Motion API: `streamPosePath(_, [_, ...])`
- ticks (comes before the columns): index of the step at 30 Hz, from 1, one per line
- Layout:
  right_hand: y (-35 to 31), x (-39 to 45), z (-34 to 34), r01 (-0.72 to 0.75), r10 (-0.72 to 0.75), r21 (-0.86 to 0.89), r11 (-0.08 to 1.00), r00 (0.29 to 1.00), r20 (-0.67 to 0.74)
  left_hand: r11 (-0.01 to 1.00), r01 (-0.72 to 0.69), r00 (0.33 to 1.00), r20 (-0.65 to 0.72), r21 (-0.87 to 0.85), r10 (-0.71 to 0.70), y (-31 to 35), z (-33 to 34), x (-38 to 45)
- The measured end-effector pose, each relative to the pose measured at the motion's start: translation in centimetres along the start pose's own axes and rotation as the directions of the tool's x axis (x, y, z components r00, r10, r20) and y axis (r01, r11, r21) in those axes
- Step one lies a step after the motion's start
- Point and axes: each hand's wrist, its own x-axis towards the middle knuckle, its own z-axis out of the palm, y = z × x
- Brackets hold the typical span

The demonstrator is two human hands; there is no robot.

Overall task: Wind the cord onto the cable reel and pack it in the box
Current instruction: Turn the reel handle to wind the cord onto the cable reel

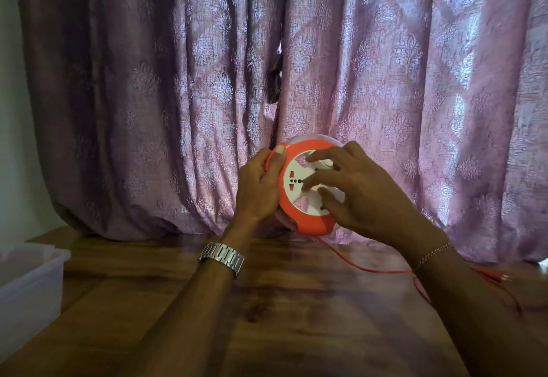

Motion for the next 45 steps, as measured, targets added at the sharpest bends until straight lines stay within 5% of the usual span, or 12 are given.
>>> streamPosePath(3, [0.0, 0.0, -0.2, 0.015, -0.011, -0.020, 1.000, 0.980, 0.198, 1.000, -0.008, 1.000, 0.007, 0.022, 0.007, -0.1, 0.0, -0.1])
streamPosePath(6, [-0.1, 0.0, -0.1, 0.008, 0.016, -0.094, 0.996, 0.969, 0.247, 1.000, -0.004, 1.000, 0.013, 0.025, 0.004, -0.2, 0.1, -0.2])
streamPosePath(15, [-0.5, -0.2, 0.1, -0.016, 0.049, -0.239, 0.971, 0.990, 0.136, 0.997, -0.029, 1.000, -0.001, 0.067, 0.029, 0.0, 0.0, -0.2])
streamPosePath(28, [-0.9, -0.2, 1.0, -0.333, 0.313, -0.143, 0.932, 0.939, -0.145, 0.999, -0.016, 1.000, -0.014, 0.028, 0.016, 0.0, 0.0, 0.1])
streamPosePath(35, [-0.5, -0.2, 0.7, -0.239, 0.222, -0.204, 0.949, 0.969, -0.106, 1.000, -0.017, 1.000, 0.006, 0.025, 0.017, 0.0, 0.1, -0.1])
streamPosePath(40, [-0.2, -0.1, 0.1, -0.135, 0.129, -0.070, 0.988, 0.988, -0.080, 1.000, -0.006, 1.000, 0.004, -0.011, 0.006, -0.1, 0.0, 0.0])
streamPosePath(45, [-0.5, 0.0, -0.6, -0.024, 0.025, -0.009, 1.000, 0.994, 0.110, 1.000, -0.006, 1.000, 0.018, -0.023, 0.007, -0.2, -0.1, 0.1])
